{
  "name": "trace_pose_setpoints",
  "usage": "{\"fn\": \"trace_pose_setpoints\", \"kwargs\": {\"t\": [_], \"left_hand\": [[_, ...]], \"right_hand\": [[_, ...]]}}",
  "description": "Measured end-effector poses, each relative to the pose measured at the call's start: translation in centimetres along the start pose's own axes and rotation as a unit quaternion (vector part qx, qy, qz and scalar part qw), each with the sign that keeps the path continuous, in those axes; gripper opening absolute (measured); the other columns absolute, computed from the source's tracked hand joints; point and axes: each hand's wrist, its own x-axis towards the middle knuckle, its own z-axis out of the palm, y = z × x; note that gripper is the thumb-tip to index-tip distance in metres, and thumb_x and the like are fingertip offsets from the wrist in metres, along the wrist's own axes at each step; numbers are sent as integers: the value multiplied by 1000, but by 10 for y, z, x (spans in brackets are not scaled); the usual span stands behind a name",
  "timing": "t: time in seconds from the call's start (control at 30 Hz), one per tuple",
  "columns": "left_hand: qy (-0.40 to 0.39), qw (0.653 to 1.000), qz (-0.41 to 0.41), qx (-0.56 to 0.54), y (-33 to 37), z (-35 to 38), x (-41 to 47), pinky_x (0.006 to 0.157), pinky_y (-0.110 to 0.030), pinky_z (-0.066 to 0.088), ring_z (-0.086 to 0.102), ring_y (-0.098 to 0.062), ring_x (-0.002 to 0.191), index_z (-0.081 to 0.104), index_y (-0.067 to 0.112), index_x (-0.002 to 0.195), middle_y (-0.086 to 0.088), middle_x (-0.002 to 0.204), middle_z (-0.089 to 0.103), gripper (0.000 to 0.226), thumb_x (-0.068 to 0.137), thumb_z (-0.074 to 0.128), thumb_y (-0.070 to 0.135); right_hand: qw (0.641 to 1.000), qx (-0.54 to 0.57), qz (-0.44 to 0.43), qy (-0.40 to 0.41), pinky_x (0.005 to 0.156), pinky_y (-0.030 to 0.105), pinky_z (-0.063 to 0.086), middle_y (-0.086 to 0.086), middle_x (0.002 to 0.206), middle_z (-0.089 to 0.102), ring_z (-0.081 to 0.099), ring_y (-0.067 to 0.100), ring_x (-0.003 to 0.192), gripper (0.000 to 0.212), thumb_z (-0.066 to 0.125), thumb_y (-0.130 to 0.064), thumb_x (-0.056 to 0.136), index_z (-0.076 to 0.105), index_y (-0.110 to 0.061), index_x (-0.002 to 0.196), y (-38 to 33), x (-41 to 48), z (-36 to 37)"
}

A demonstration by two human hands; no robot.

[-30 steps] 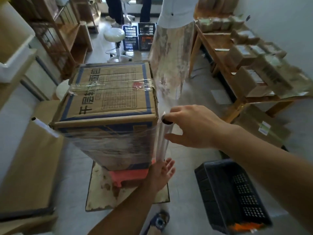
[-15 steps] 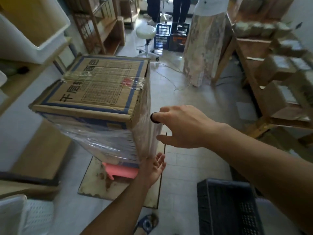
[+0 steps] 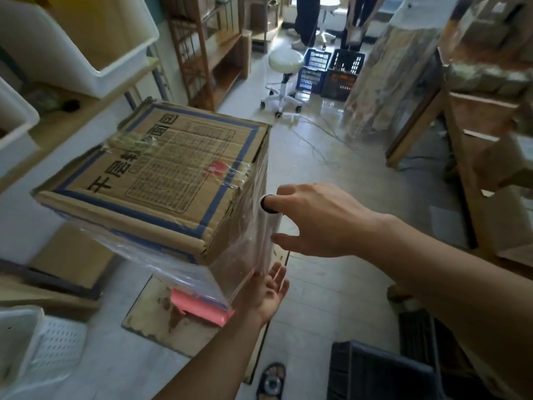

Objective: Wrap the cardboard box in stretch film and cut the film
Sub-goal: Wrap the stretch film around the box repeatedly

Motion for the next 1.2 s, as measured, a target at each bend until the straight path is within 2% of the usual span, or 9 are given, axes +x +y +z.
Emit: {"fn": "trace_pose_setpoints", "kwargs": {"t": [0.2, 0.37, 0.47, 0.53, 0.6, 0.73, 0.83, 1.03, 1.2], "left_hand": [[13, 999, 11, -32, -6, 21, 19, 78, -37, 48, 63, -21, 97, 63, 10, 104, -5, 96, 73, 52, 85, 22, -15], [12, 999, 13, -29, -6, 42, 29, 81, -38, 50, 63, -22, 102, 64, 3, 104, -10, 104, 67, 53, 79, 22, -19], [15, 999, 27, -42, -5, 52, 37, 82, -38, 49, 62, -24, 102, 66, 8, 95, -10, 96, 72, 53, 81, 23, -20], [17, 998, 27, -47, -4, 55, 43, 82, -37, 49, 61, -24, 102, 63, 5, 100, -10, 98, 71, 48, 84, 24, -18], [13, 998, 27, -53, -2, 58, 50, 82, -37, 50, 61, -24, 103, 62, 2, 106, -12, 103, 68, 49, 83, 23, -18], [18, 993, 54, -103, 0, 65, 65, 82, -40, 51, 63, -26, 98, 65, 2, 92, -14, 90, 74, 49, 79, 22, -19], [29, 990, 69, -121, 3, 76, 78, 78, -37, 50, 65, -22, 92, 63, 3, 95, -11, 88, 74, 48, 81, 22, -17], [51, 961, 132, -236, 9, 112, 111, 76, -34, 49, 64, -19, 91, 62, 4, 98, -8, 95, 70, 49, 82, 20, -18], [92, 915, 208, -332, 17, 145, 123, 78, -29, 46, 62, -14, 89, 58, 5, 99, -4, 98, 66, 47, 83, 19, -16]], "right_hand": [[1000, 9, -8, -3, 56, 27, 36, -6, 104, 62, 61, 19, 80, 45, 63, -52, 86, 53, -32, 125, 37, 15, -7], [1000, 1, -25, -6, 49, 17, 21, -9, 98, 59, 46, 12, 66, 46, 63, -51, 86, 54, -31, 126, 60, 26, -8], [1000, 1, -31, -1, 48, 17, 20, -12, 96, 57, 43, 10, 65, 47, 64, -51, 86, 55, -30, 126, 71, 33, -6], [999, 3, -38, -7, 48, 16, 20, -14, 93, 52, 45, 10, 66, 47, 64, -51, 86, 55, -29, 126, 78, 38, -5], [999, 1, -48, -16, 49, 16, 21, -13, 94, 52, 47, 11, 69, 47, 64, -51, 87, 55, -28, 126, 86, 43, -4], [997, 6, -74, -37, 52, 20, 34, -13, 95, 52, 52, 13, 72, 46, 63, -50, 87, 54, -27, 126, 102, 57, -6], [992, 11, -111, -54, 60, 32, 46, -6, 100, 59, 55, 18, 76, 42, 61, -49, 88, 53, -27, 124, 117, 70, -9], [970, 11, -234, -71, 55, 30, 40, -5, 87, 55, 52, 16, 68, 33, 59, -46, 89, 52, -27, 115, 155, 109, -7], [940, 23, -328, -88, 57, 37, 46, -3, 84, 53, 54, 23, 72, 27, 56, -41, 88, 48, -29, 110, 181, 141, -10]]}}
